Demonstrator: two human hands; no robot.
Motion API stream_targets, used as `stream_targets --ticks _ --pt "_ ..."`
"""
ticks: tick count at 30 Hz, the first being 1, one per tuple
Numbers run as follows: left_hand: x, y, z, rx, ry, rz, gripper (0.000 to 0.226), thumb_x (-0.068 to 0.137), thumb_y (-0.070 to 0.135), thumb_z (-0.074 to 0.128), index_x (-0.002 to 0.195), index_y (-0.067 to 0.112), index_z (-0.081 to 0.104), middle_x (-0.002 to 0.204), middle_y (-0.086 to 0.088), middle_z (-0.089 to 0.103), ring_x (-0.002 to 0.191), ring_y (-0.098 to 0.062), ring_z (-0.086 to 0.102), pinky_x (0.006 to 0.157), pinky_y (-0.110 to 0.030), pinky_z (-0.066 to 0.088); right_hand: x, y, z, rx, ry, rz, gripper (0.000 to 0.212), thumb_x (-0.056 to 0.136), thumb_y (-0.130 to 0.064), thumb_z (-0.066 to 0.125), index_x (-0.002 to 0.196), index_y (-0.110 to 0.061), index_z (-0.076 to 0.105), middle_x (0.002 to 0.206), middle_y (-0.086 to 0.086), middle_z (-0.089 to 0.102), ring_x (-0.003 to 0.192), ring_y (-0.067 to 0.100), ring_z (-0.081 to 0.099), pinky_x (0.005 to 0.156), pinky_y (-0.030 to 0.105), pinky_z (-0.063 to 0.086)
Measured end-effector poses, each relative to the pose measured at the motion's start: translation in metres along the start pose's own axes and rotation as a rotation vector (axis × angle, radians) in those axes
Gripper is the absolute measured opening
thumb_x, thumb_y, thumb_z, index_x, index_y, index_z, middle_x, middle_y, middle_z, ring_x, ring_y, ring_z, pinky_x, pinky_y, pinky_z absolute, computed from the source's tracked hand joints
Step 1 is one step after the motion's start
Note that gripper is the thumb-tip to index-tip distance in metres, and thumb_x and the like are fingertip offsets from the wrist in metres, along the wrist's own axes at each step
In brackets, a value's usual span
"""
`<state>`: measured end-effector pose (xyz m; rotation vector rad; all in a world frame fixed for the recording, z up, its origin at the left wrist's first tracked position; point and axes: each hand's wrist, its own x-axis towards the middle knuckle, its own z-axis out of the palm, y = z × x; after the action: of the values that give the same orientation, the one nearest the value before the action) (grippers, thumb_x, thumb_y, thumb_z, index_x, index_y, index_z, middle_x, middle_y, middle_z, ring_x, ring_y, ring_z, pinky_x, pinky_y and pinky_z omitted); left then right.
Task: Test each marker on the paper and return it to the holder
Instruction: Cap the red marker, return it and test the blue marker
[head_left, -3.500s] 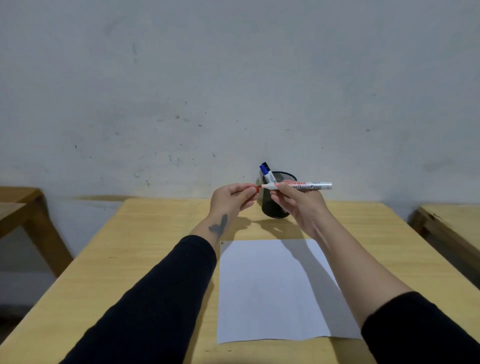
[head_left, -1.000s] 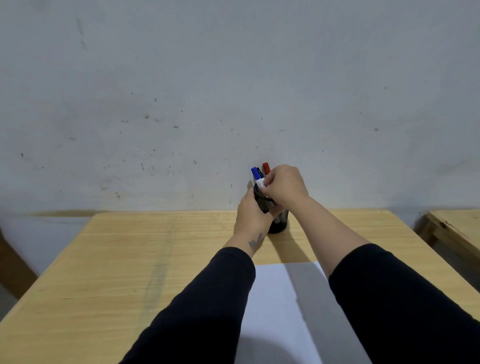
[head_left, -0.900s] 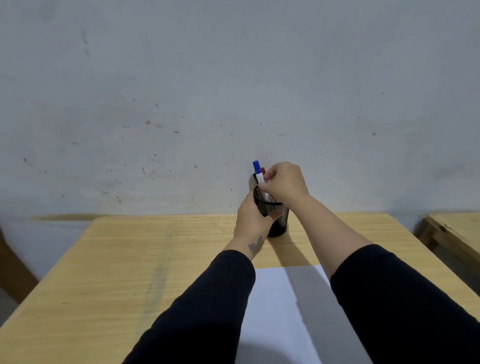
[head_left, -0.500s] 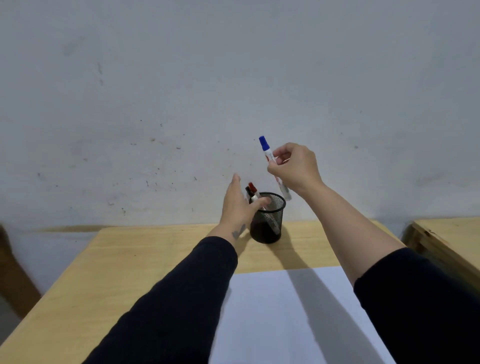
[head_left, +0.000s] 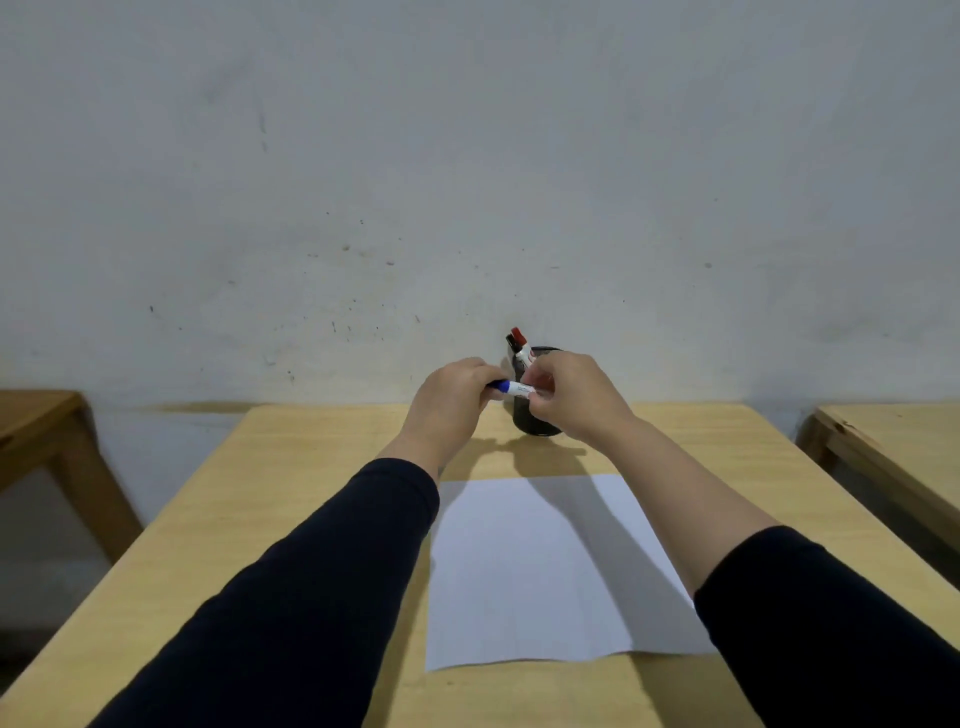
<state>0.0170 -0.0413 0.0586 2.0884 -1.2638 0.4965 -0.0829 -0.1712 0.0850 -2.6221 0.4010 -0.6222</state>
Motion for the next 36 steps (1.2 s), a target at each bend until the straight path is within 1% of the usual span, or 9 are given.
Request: stream_targets --ticks 3,5,9,12,19,23,27,31,36 --pt "-0.02 -0.001 0.002 -0.066 0.1 -0.152 0.019 0.092 0.016 0.058 0.104 0.011 0.072 0.093 -0.007 0.071 0.086 -0.025 0.062 0.076 -0.038 0.049 -0.017 -0.004 0.016 0.076 0.203 0.001 0.018 0.084 -0.011 0.059 0.097 -0.007 0.07 0.097 0.004 0.068 0.089 0.02 0.061 0.075 0.03 0.047" --pt "-0.033 0.001 0.004 -0.153 0.155 -0.281 0.019 0.092 0.016 0.057 0.104 0.011 0.072 0.096 -0.006 0.072 0.088 -0.023 0.063 0.08 -0.038 0.05 -0.029 -0.01 0.027 0.283 0.303 0.167 0.016 0.085 -0.015 0.06 0.091 -0.008 0.072 0.086 0.002 0.069 0.079 0.014 0.06 0.072 0.023 0.043" --pt "-0.05 0.007 0.01 -0.232 0.152 -0.365 0.018 0.091 0.015 0.059 0.102 0.011 0.073 0.094 -0.006 0.073 0.087 -0.023 0.064 0.081 -0.038 0.05 -0.03 -0.015 0.047 1.074 0.074 0.69 0.025 0.088 -0.025 0.064 0.088 0.0 0.069 0.069 0.009 0.065 0.062 0.019 0.059 0.065 0.028 0.052" --pt "-0.057 0.011 0.011 -0.248 0.089 -0.375 0.018 0.091 0.016 0.058 0.097 0.011 0.074 0.09 -0.009 0.073 0.085 -0.026 0.063 0.079 -0.042 0.051 -0.025 -0.012 0.054 1.323 0.066 0.776 0.019 0.089 -0.015 0.064 0.089 0.004 0.064 0.069 0.01 0.064 0.062 0.016 0.06 0.056 0.017 0.053" --pt "-0.055 -0.005 0.004 -0.44 -0.003 -0.602 0.021 0.09 0.014 0.057 0.079 0.005 0.072 0.069 -0.004 0.063 0.068 -0.017 0.054 0.064 -0.027 0.044 -0.019 -0.005 0.064 1.375 0.135 0.79 0.016 0.095 -0.011 0.054 0.088 0.002 0.06 0.073 0.01 0.062 0.046 0.006 0.062 0.045 0.012 0.052" --pt "-0.064 -0.032 0.001 -0.442 -0.041 -0.686 0.018 0.091 0.008 0.056 0.1 0.01 0.072 0.092 0.0 0.066 0.084 -0.014 0.059 0.069 -0.019 0.045 -0.016 0.006 0.057 1.301 0.108 0.722 0.015 0.093 -0.013 0.056 0.086 0.0 0.058 0.075 0.01 0.061 0.063 0.016 0.062 0.05 0.016 0.056" --pt "-0.076 -0.048 0.014 -0.45 -0.074 -0.779 0.026 0.094 0.007 0.05 0.112 0.011 0.07 0.114 -0.001 0.069 0.094 -0.011 0.062 0.083 -0.02 0.045 -0.018 -0.009 0.068 1.227 0.061 0.653 0.011 0.09 -0.014 0.057 0.081 -0.007 0.057 0.069 0.006 0.057 0.053 0.016 0.053 0.042 0.02 0.047" --pt "-0.089 -0.056 0.021 -0.224 -0.13 -0.631 0.034 0.096 0.025 0.051 0.128 0.014 0.06 0.126 -0.001 0.064 0.119 -0.019 0.056 0.092 -0.021 0.039 -0.02 -0.018 0.086 1.158 0.033 0.602 0.019 0.089 -0.014 0.053 0.074 -0.006 0.061 0.065 0.01 0.057 0.047 0.017 0.05 0.042 0.023 0.045" --pt "-0.097 -0.061 0.017 0.139 -0.42 -0.423 0.086 0.086 0.066 0.041 0.149 0.011 0.023 0.155 -0.003 0.033 0.144 -0.021 0.027 0.118 -0.04 0.02 -0.02 -0.031 0.104 1.305 0.001 0.545 0.011 0.085 -0.012 0.059 0.091 -0.005 0.066 0.073 0.014 0.063 0.051 0.021 0.058 0.048 0.027 0.047"
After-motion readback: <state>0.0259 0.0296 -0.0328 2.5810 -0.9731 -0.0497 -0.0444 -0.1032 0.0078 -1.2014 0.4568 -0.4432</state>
